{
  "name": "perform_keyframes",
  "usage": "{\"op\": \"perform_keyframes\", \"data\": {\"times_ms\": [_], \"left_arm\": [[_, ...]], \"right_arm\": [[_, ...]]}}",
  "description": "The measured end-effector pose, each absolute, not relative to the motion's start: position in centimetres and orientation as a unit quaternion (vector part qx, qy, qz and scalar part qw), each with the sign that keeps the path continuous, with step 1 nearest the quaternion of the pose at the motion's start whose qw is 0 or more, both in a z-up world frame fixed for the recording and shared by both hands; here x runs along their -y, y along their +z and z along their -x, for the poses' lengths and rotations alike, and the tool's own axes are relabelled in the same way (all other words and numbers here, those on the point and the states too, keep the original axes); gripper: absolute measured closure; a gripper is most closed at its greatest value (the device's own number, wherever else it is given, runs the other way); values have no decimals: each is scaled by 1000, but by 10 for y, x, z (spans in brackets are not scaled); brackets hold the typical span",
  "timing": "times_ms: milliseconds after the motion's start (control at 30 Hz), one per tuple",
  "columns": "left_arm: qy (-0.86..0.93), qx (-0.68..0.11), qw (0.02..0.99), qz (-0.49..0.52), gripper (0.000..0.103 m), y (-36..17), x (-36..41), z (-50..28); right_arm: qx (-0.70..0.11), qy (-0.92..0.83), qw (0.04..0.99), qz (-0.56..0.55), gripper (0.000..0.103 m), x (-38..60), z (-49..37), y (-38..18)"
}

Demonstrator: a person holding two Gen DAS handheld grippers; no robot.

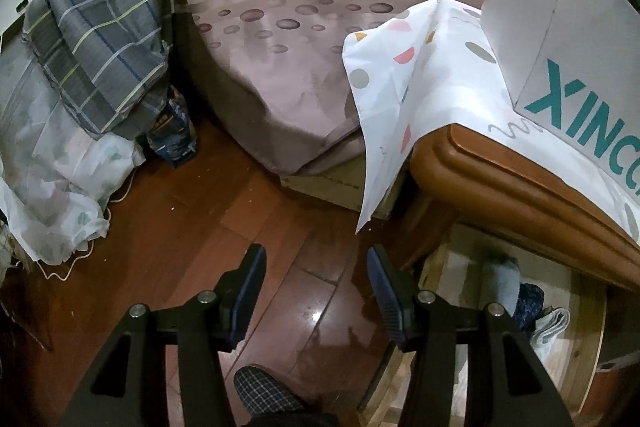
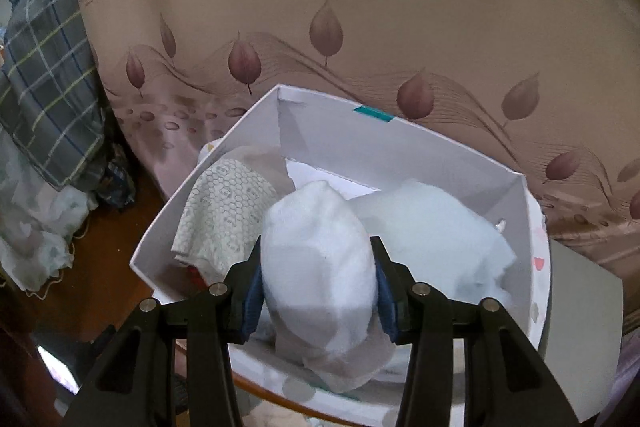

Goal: Take underwear out of drawer
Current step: 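Carry the white rolled item with the right gripper into the shoebox and release it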

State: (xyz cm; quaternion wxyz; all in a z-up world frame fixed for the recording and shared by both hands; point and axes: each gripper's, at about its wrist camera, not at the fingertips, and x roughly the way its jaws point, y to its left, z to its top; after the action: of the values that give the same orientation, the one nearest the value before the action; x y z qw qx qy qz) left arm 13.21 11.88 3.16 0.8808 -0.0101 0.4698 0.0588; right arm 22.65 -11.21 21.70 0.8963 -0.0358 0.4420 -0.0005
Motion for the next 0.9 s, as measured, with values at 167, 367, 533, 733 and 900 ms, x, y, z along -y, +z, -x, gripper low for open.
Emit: {"op": "perform_keyframes", "data": {"times_ms": [167,367,533,733,900], "left_arm": [[53,-475,878,12,49,30,-118,-132],[49,-476,878,7,49,29,-114,-133],[45,-478,877,9,49,29,-113,-133],[43,-480,876,6,49,29,-112,-134],[45,-484,874,4,49,26,-113,-136]], "right_arm": [[-466,-5,884,41,57,107,-246,192],[-473,-11,879,54,52,100,-253,180],[-463,-10,885,49,34,98,-250,186],[-437,-13,898,54,24,95,-234,213],[-417,5,907,56,24,96,-195,232]]}}
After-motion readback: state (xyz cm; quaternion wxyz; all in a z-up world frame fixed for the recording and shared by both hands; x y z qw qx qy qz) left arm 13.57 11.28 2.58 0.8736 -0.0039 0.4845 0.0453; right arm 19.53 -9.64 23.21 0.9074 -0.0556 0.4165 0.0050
